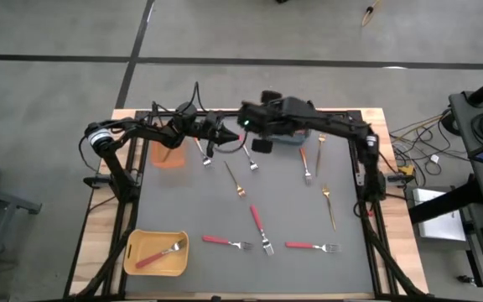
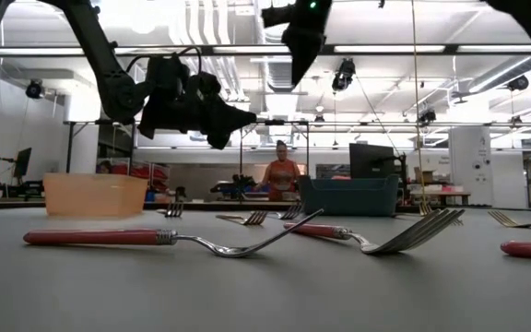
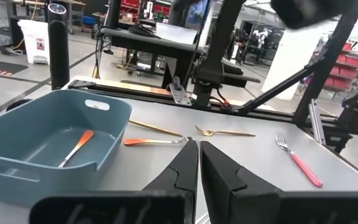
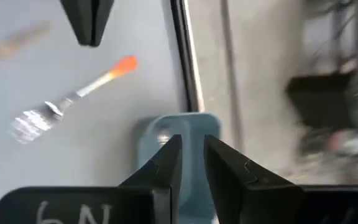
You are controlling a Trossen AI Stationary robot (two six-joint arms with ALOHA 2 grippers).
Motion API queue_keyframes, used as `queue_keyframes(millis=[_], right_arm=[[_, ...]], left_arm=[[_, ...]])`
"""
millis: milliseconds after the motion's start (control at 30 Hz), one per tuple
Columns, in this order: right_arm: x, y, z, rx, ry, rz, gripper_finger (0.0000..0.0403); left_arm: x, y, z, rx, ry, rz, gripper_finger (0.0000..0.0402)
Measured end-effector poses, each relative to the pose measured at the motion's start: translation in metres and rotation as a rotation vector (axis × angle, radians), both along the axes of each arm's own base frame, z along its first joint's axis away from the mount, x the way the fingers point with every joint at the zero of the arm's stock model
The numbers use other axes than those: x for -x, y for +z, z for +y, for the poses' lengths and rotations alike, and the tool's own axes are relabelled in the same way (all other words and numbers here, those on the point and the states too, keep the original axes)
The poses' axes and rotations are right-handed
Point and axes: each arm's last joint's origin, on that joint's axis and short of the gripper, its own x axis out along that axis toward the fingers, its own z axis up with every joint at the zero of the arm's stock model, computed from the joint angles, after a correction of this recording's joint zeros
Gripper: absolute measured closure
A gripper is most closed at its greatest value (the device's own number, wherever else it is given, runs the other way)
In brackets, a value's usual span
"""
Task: Sort silverware by color (type)
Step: Put the orange fork into the blue bin
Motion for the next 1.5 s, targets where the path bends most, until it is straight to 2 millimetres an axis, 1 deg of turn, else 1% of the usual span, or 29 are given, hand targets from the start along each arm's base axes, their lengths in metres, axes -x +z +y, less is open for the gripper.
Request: queue_keyframes(millis=[100, 167, 267, 333, 467, 667, 767, 900, 1000, 1100, 1267, 1500], right_arm=[[0.012, 0.006, -0.006, -0.059, -0.125, -0.09, 0.0356], [0.016, 0.006, -0.011, -0.087, -0.223, -0.143, 0.036], [0.017, 0.0, -0.017, -0.128, -0.372, -0.227, 0.0362], [0.015, -0.005, -0.02, -0.143, -0.43, -0.247, 0.0362], [0.007, -0.024, -0.025, -0.155, -0.398, -0.177, 0.0362], [-0.012, -0.048, -0.029, -0.334, -0.313, -0.155, 0.0362], [-0.018, -0.059, -0.03, -0.378, -0.304, -0.13, 0.0362], [-0.023, -0.073, -0.031, -0.389, -0.321, -0.091, 0.0362], [-0.025, -0.083, -0.028, -0.395, -0.324, -0.066, 0.0363], [-0.026, -0.094, -0.026, -0.398, -0.323, -0.043, 0.0369], [-0.027, -0.114, -0.022, -0.398, -0.326, -0.057, 0.0387], [-0.024, -0.147, -0.009, -0.409, -0.334, -0.089, 0.0394]], left_arm=[[0.0, 0.0, 0.0, 0.006, 0.006, 0.001, 0.0402], [-0.001, 0.001, 0.001, 0.021, 0.008, 0.002, 0.0402], [0.0, 0.002, 0.001, 0.037, 0.011, 0.001, 0.0402], [0.0, 0.004, 0.001, 0.038, 0.012, -0.003, 0.0402], [0.003, 0.01, -0.001, 0.037, 0.011, -0.016, 0.0402], [0.012, 0.027, -0.008, 0.041, 0.012, -0.053, 0.0401], [0.021, 0.037, -0.016, 0.024, 0.011, -0.078, 0.0401], [0.037, 0.047, -0.028, -0.001, 0.011, -0.109, 0.0401], [0.048, 0.053, -0.038, -0.017, 0.012, -0.133, 0.0401], [0.057, 0.056, -0.046, -0.016, 0.041, -0.15, 0.0401], [0.071, 0.057, -0.057, -0.01, 0.068, -0.167, 0.0401], [0.078, 0.053, -0.065, 0.005, 0.061, -0.167, 0.0401]])
